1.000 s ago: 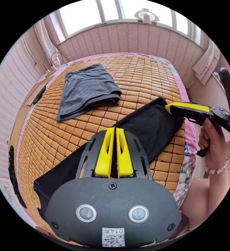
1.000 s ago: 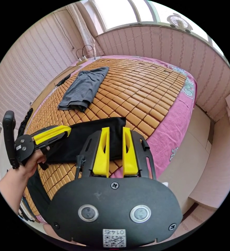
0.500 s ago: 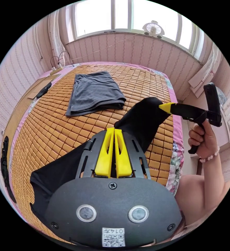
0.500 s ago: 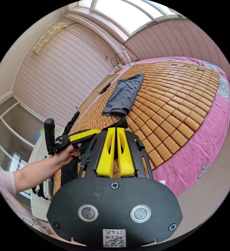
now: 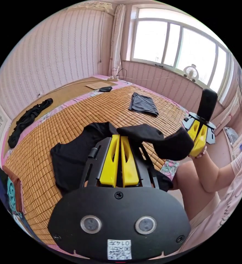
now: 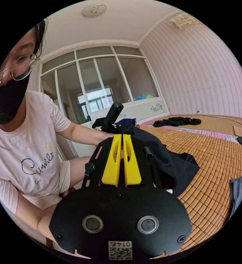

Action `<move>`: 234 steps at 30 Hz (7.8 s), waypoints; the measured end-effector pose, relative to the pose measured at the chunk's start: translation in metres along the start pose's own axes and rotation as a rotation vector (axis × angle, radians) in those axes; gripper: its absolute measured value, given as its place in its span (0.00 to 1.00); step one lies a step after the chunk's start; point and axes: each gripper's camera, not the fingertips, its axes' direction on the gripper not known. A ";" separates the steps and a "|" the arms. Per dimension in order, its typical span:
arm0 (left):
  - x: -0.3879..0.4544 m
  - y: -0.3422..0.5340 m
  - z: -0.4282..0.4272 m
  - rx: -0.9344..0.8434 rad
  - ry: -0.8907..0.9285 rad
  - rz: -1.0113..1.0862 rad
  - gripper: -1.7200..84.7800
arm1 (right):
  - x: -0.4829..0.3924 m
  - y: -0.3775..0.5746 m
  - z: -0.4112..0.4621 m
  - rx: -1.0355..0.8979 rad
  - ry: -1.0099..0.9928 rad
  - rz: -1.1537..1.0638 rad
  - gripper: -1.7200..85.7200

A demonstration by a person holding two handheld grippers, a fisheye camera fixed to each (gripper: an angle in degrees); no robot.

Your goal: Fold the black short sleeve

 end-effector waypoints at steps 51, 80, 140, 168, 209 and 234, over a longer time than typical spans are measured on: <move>-0.200 0.298 -0.138 -0.305 -0.070 -0.675 0.01 | 0.167 0.025 0.203 -0.540 0.498 0.438 0.11; -0.453 0.152 0.000 -0.116 -0.002 -0.561 0.14 | 0.346 -0.057 0.184 -0.632 0.728 0.523 0.14; -0.213 0.352 -0.252 -0.239 -0.095 -0.445 0.07 | 0.052 -0.007 0.085 -0.673 0.568 0.630 0.11; -0.224 0.280 -0.144 -0.277 -0.122 -0.447 0.09 | 0.214 -0.034 0.161 -0.547 0.559 0.929 0.02; 0.109 0.289 -0.152 -0.087 0.040 0.209 0.09 | 0.090 -0.106 0.338 -0.890 0.624 0.527 0.02; 0.209 0.221 -0.078 -0.118 0.163 0.153 0.11 | 0.038 0.081 0.129 -0.681 0.236 0.924 0.03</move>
